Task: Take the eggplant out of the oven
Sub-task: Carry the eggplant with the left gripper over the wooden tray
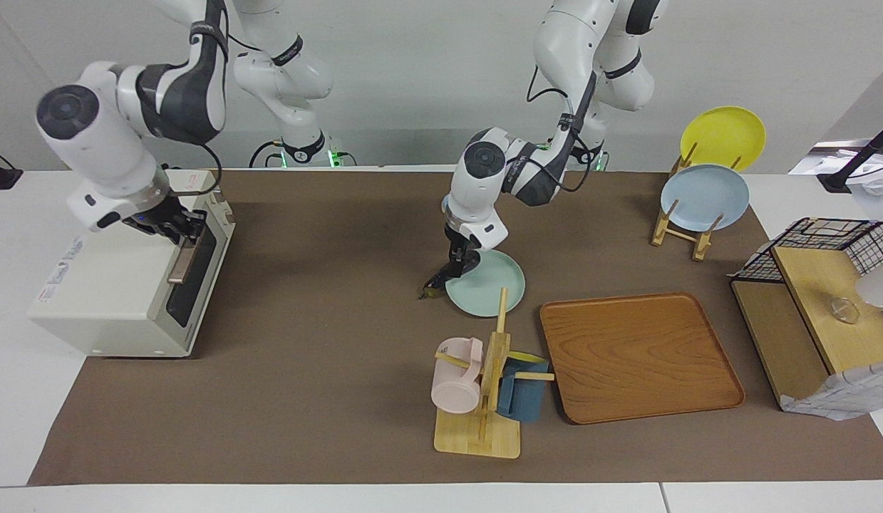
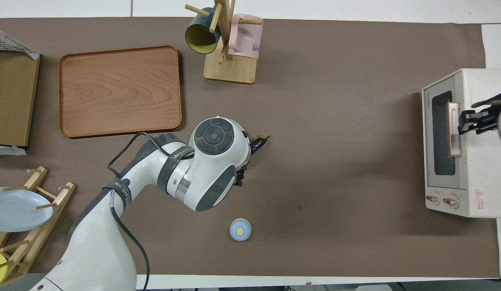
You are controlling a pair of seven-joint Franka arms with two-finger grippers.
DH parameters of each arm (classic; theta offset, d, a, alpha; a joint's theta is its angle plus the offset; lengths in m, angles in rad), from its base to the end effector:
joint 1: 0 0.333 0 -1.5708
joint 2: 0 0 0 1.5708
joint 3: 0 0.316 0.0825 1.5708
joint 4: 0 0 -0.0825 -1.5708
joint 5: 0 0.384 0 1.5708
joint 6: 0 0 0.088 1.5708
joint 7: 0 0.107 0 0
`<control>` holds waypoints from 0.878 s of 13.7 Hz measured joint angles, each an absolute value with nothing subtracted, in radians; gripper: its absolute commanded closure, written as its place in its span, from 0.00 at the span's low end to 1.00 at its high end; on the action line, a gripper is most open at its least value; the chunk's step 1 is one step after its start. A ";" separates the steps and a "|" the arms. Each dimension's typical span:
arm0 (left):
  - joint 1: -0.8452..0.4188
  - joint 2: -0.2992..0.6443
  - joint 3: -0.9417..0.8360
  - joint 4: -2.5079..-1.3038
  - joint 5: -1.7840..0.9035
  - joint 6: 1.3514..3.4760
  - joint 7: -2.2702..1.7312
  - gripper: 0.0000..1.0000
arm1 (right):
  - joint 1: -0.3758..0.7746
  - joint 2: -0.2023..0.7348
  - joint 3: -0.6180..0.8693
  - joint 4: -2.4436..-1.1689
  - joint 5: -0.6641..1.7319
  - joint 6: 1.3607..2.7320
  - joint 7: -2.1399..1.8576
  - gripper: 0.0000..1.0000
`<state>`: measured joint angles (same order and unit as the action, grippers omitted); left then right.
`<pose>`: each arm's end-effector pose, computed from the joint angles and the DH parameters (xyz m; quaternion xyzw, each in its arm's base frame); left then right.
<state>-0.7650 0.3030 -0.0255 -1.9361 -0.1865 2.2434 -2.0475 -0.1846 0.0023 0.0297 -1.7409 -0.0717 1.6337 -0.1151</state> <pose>0.4289 -0.4399 0.3307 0.7708 0.6325 -0.0756 0.0136 0.5438 -0.0923 0.5485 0.9977 -0.0156 -0.0590 0.0279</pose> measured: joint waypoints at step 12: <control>-0.739 0.306 -0.025 -1.979 -0.188 2.287 -2.046 0.66 | -0.072 -0.041 -0.049 -1.618 -0.045 1.476 -0.115 0.00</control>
<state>-0.7391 0.3056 -0.0246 -1.9788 -0.1881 2.2873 -2.0459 -0.0723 -0.0412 -0.0487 -1.6183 -0.0454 1.4758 -0.1151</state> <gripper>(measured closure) 0.154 0.000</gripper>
